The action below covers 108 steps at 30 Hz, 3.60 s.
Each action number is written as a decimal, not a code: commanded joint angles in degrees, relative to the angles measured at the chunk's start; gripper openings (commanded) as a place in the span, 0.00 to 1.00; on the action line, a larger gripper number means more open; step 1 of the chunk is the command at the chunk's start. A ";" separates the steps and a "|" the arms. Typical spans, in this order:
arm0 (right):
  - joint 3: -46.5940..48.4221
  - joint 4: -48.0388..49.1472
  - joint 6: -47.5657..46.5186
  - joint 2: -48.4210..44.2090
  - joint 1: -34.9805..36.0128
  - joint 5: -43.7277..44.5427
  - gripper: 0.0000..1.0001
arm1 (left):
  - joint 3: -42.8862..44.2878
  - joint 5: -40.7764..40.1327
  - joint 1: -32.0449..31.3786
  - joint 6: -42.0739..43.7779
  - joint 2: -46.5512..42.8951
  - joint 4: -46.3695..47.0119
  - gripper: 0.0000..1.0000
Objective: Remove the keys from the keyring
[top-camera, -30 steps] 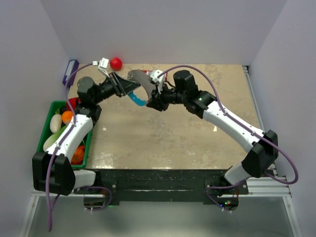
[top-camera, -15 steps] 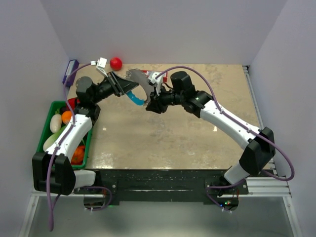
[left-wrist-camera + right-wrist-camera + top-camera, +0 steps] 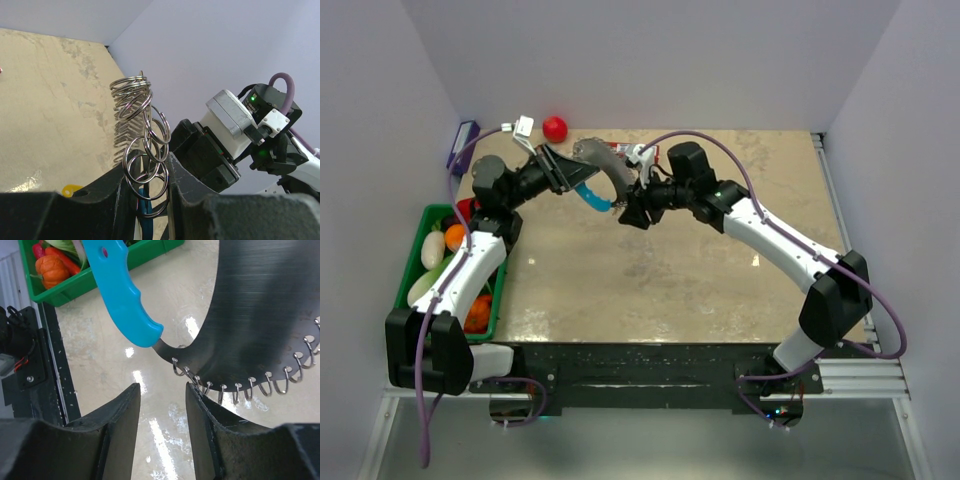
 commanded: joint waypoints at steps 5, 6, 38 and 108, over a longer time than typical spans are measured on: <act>1.78 2.86 1.94 -0.65 -0.43 -1.80 0.46 | -0.21 0.60 0.83 -0.97 -2.19 4.41 0.00; 2.57 2.86 2.03 -0.29 -0.43 -1.89 0.45 | -0.21 0.60 0.83 -0.97 -2.19 4.32 0.00; 4.95 3.56 2.56 1.91 -0.34 1.71 0.36 | -1.00 1.04 1.27 -2.02 -1.84 6.26 0.00; 10.40 1.01 -3.60 6.83 3.00 5.05 0.37 | -1.97 1.83 1.97 -3.60 -1.75 8.81 0.00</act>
